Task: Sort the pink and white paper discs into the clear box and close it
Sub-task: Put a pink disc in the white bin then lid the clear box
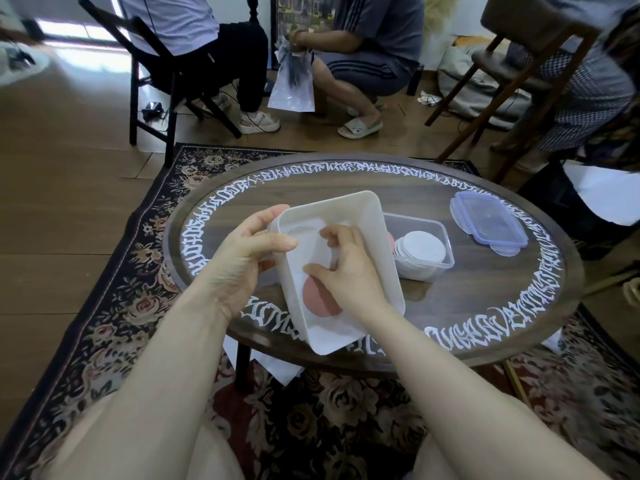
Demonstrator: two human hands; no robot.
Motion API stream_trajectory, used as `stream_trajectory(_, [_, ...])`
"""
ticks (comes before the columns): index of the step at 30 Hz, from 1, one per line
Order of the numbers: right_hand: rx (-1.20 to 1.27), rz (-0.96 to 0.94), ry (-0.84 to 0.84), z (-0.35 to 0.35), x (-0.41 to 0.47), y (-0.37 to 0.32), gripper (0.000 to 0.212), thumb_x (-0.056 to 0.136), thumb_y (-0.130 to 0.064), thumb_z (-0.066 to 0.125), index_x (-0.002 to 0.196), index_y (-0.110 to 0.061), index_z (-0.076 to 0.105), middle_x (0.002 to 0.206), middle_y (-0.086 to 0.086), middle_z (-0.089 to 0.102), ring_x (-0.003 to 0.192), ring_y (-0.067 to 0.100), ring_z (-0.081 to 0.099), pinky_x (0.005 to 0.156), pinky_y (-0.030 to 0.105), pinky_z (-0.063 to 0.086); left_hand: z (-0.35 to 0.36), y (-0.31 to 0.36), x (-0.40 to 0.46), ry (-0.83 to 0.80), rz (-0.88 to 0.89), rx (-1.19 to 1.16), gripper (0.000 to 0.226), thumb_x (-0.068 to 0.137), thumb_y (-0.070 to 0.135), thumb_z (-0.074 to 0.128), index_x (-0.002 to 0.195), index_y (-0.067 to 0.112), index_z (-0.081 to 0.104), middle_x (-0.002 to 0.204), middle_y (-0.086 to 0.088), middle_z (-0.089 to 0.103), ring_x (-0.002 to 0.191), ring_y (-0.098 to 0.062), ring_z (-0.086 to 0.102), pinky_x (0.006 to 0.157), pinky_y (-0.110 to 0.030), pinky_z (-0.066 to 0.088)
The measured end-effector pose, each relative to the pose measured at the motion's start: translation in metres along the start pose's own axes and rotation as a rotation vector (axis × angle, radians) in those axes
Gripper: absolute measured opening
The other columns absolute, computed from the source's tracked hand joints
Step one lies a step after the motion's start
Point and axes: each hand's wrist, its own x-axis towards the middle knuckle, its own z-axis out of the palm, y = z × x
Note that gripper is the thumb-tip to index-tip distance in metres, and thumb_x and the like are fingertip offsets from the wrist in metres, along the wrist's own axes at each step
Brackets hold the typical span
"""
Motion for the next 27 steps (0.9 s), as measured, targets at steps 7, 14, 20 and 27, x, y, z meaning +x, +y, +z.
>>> stream_trajectory(7, [0.207,0.102,0.029,0.003,0.004,0.001,0.032,0.075,-0.012,0.075,0.090,-0.023,0.049,0.094,-0.005,0.056,0.075,0.002,0.049,0.074,0.021,0.039,0.001,0.001,-0.001,-0.011,-0.033,-0.031,0.071,0.048,0.024,0.073,0.118,0.027,0.060,0.099,0.002,0.068,0.081,-0.014,0.063,0.071,-0.031,0.047])
stream_trajectory(14, [0.401,0.064,-0.001,-0.014,-0.005,-0.011,0.024,0.080,-0.007,0.071,0.080,-0.026,0.056,0.074,-0.003,0.057,0.065,0.012,0.054,0.059,0.026,0.044,0.002,0.002,0.001,0.129,-0.048,-0.107,0.043,0.059,0.015,0.066,0.100,0.026,0.064,0.086,0.004,0.070,0.080,-0.015,0.061,0.073,-0.031,0.048])
stream_trajectory(20, [0.572,-0.057,0.208,-0.067,-0.014,-0.025,0.021,0.085,0.004,0.064,0.086,-0.017,0.060,0.074,0.003,0.058,0.049,0.013,0.051,0.042,0.025,0.041,-0.005,0.010,0.002,0.339,-0.007,-0.173,0.041,0.076,0.004,0.059,0.115,0.016,0.060,0.090,0.001,0.065,0.078,-0.014,0.059,0.064,-0.025,0.050])
stream_trajectory(27, [0.397,0.292,0.477,-0.132,0.011,0.048,0.014,0.089,0.001,0.056,0.102,-0.004,0.060,0.067,0.007,0.057,0.040,0.003,0.051,0.040,0.018,0.042,-0.008,0.013,0.000,0.383,0.046,-0.148,0.033,0.074,0.001,0.058,0.102,0.018,0.060,0.085,0.003,0.065,0.074,-0.013,0.057,0.063,-0.026,0.048])
